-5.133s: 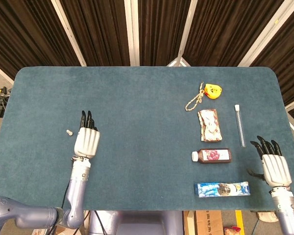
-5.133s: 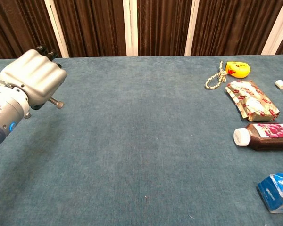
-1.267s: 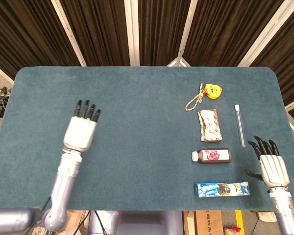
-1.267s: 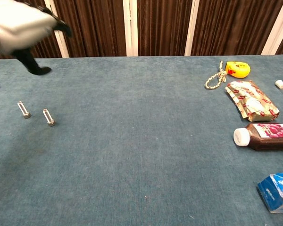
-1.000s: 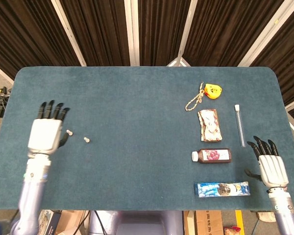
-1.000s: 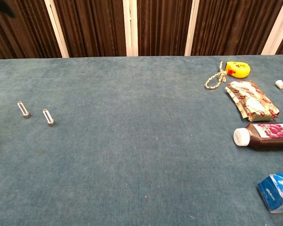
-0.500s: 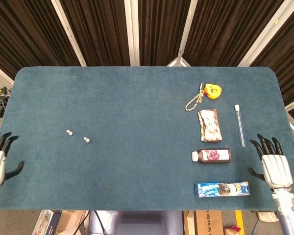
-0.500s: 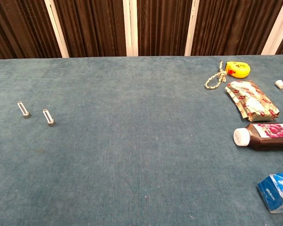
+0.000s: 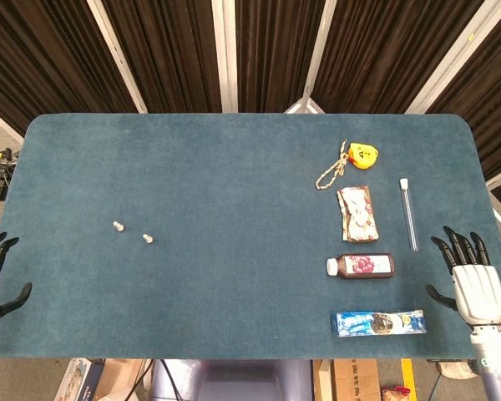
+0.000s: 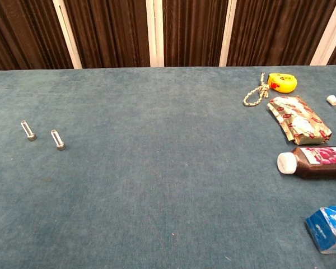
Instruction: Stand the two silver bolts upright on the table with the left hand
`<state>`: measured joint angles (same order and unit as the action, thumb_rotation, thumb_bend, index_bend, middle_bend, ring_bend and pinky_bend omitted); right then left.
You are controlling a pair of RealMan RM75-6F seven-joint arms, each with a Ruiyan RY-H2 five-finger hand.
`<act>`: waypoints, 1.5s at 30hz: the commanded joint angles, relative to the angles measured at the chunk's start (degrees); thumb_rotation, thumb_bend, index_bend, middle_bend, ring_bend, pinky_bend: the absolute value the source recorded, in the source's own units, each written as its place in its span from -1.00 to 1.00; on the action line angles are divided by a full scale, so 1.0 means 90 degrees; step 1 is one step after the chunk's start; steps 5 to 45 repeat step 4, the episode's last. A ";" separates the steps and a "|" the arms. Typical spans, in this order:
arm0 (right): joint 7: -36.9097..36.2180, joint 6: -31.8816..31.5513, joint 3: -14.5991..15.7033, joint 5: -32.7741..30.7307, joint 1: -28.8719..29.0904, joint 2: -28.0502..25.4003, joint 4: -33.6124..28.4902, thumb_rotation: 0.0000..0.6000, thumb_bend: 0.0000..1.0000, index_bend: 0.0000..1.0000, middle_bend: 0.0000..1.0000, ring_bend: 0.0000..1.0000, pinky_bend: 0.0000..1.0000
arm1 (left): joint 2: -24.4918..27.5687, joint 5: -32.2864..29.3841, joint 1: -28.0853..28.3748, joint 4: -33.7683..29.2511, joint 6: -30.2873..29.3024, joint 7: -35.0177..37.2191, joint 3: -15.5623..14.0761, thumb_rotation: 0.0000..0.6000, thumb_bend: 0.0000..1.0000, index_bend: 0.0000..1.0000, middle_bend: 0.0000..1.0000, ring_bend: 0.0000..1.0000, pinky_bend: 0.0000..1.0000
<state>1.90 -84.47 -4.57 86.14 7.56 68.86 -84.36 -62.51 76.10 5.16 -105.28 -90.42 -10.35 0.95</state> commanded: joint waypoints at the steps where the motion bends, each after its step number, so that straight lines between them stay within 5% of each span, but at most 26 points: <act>1: -0.0013 -0.0023 0.0000 0.0020 -0.0012 -0.0029 -0.0045 1.00 -0.66 -0.63 -0.82 -0.76 -1.00 | -0.0006 0.0078 -0.0040 0.0030 -0.0039 0.0028 0.0027 1.00 -0.14 -0.68 -0.88 -1.00 -1.00; 45: 0.0024 0.0016 0.0012 0.0004 -0.0013 -0.0059 -0.0090 1.00 -0.66 -0.63 -0.82 -0.76 -1.00 | -0.0019 0.0122 -0.0073 0.0051 -0.0066 0.0053 0.0068 1.00 -0.14 -0.68 -0.88 -1.00 -1.00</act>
